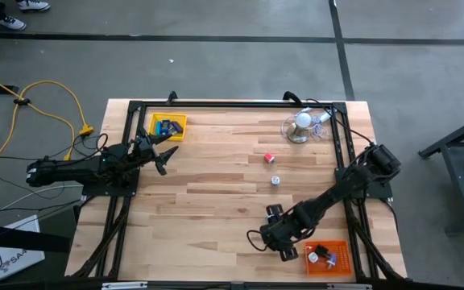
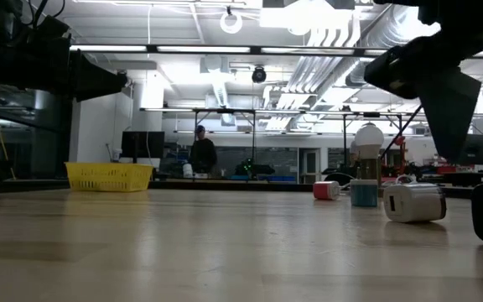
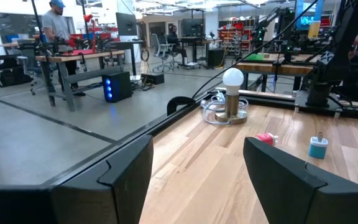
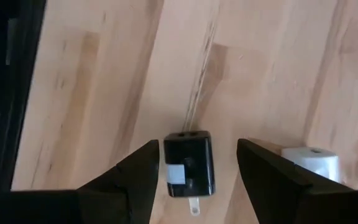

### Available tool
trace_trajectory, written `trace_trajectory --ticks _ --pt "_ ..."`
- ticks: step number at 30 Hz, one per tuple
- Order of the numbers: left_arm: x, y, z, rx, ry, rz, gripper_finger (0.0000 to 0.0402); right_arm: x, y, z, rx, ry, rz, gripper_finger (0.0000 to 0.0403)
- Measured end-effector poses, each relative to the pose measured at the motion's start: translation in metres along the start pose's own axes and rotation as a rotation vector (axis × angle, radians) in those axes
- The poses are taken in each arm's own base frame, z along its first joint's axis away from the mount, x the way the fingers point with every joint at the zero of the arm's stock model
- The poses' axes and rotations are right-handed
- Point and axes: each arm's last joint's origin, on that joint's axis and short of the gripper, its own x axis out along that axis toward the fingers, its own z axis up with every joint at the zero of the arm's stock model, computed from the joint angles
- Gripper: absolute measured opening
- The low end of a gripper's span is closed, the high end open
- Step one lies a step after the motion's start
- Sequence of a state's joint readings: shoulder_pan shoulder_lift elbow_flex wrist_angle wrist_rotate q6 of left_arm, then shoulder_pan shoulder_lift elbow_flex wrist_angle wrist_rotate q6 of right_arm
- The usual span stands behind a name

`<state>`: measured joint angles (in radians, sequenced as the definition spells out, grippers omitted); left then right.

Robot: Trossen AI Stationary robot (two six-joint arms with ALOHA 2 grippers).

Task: Pick & Place Office items
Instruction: Put the black charger adapter into the orange bin

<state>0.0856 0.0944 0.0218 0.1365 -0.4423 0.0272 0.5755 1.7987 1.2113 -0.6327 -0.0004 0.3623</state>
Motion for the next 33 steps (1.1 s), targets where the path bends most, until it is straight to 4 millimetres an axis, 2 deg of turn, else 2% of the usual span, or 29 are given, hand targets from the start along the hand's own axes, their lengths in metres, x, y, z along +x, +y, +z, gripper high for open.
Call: trace_trajectory --ticks 16,33 --pt "0.000 0.000 0.000 0.000 0.000 0.000 0.0243 0.018 0.010 -0.004 0.009 0.028 -0.005 0.0203" --pt "0.000 0.000 0.000 0.000 -0.001 0.000 0.0243 0.034 0.015 -0.011 -0.004 0.067 -0.085 0.0198"
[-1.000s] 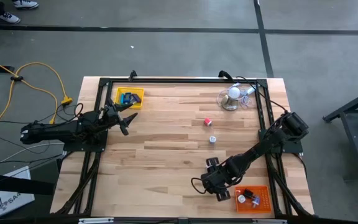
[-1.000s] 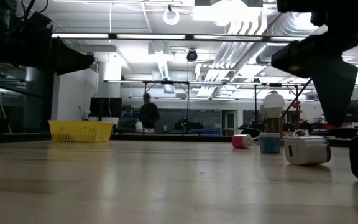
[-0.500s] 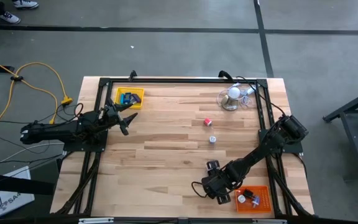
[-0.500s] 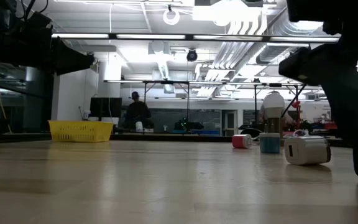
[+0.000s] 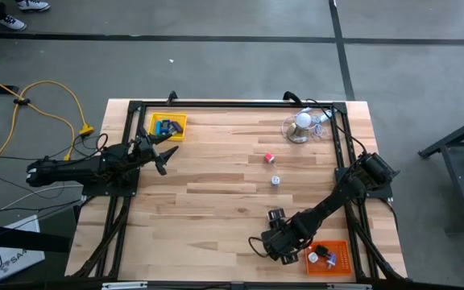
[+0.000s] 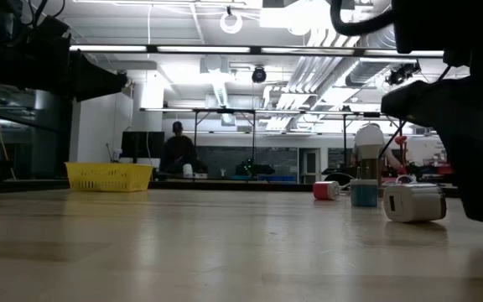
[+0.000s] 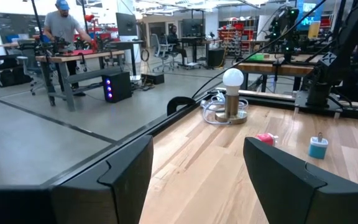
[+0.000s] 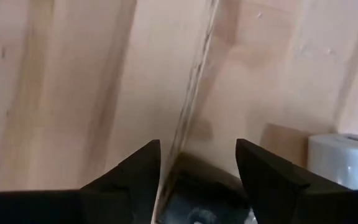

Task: Pick & Place Office items
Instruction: Put the black charger adapter into the orange bin

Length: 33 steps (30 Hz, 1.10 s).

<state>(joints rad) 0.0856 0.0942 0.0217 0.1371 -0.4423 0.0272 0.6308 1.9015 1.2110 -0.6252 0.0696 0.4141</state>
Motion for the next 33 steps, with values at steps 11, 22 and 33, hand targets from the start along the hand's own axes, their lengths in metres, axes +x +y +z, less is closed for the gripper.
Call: trace_trajectory --ticks 11,22,33 --pt "0.0000 0.0000 0.0000 0.000 0.000 0.000 0.0243 0.0000 0.0001 0.0000 -0.018 0.002 0.009 0.0164" --pt "0.0000 0.0000 0.0001 0.000 0.000 0.000 0.0243 -0.0001 0.0008 0.0018 -0.025 -0.016 0.017 0.0162" --pt "0.0000 0.0000 0.0001 0.000 0.000 0.000 0.0243 -0.0006 0.0034 0.0046 -0.183 -0.032 0.093 0.0162"
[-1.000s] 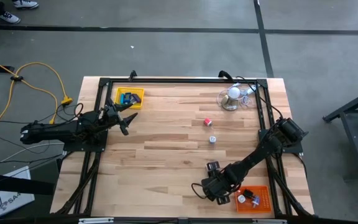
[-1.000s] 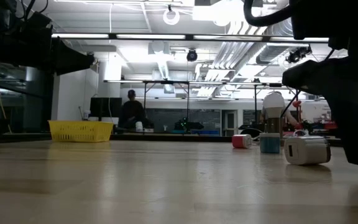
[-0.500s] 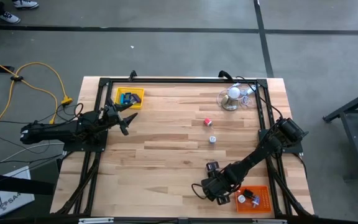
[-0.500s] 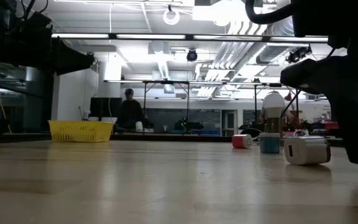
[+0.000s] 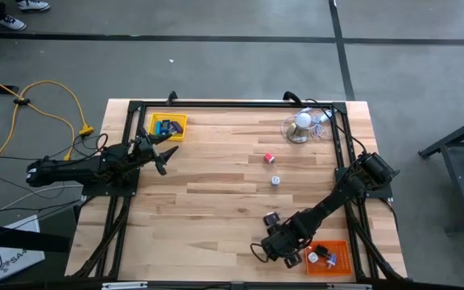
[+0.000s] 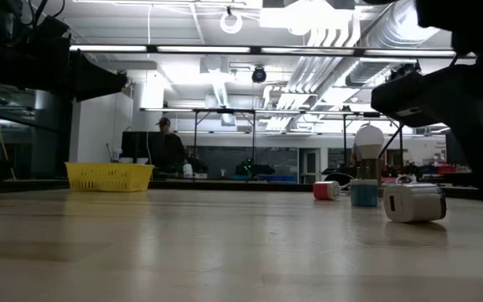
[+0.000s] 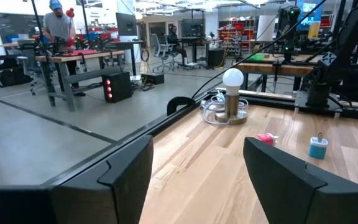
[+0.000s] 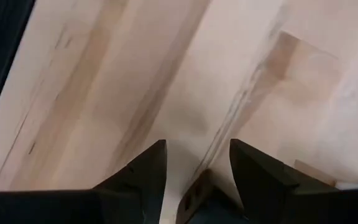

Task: Pick & Place Office items
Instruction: Put the black charger adapter into the orange bin

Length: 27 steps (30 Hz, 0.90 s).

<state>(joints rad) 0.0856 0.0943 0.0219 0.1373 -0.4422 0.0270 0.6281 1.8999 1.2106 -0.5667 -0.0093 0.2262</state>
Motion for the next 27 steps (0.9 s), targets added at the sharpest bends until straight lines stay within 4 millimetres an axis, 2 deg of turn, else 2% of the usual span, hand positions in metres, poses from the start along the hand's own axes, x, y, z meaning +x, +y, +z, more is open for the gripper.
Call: trace_trajectory --ticks 8,17,27 --pt "0.0000 0.0000 0.0001 0.000 -0.001 -0.001 0.0243 -0.0003 0.0032 -0.0011 -0.159 0.018 0.103 0.0162" --pt "0.0000 0.0000 -0.0001 0.000 0.000 0.000 0.0243 -0.0007 0.0041 -0.0012 -0.381 0.005 0.062 0.0162" --pt "0.0000 0.0000 0.0000 0.000 0.000 0.000 0.0243 -0.0050 0.0052 0.0000 -0.480 -0.018 0.049 0.0162"
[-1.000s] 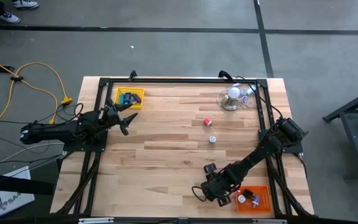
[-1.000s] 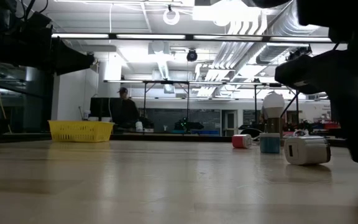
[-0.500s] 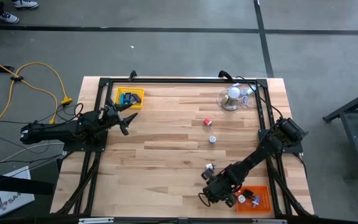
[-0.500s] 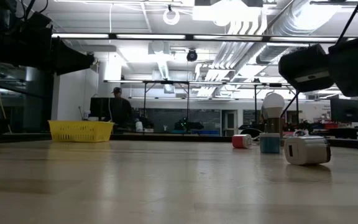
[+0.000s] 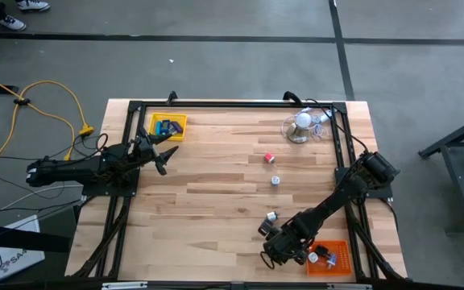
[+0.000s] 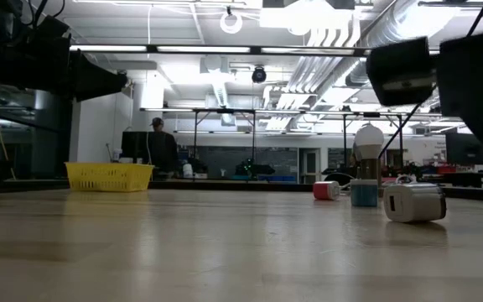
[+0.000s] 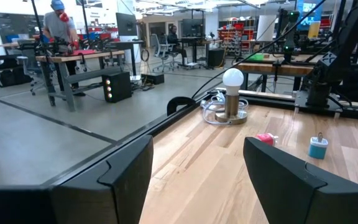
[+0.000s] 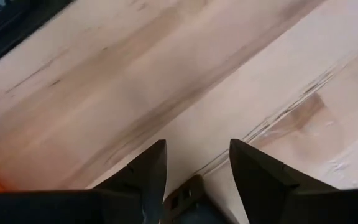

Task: Pick & Place Office items
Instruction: Put the black charger adapter into the orange bin

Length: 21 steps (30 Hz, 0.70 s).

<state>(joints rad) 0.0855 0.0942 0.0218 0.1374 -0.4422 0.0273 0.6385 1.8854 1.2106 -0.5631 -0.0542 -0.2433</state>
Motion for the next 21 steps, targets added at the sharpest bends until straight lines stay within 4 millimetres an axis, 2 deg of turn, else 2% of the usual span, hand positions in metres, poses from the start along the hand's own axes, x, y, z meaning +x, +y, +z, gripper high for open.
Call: trace_trajectory --ticks 14,21 --pt "0.000 0.000 0.000 0.000 0.000 0.000 0.0243 -0.028 0.023 0.005 -0.255 -0.042 0.001 0.0162" --pt "0.000 0.000 0.000 0.000 0.000 0.000 0.0243 -0.029 0.033 0.003 -0.325 -0.017 0.026 0.0162"
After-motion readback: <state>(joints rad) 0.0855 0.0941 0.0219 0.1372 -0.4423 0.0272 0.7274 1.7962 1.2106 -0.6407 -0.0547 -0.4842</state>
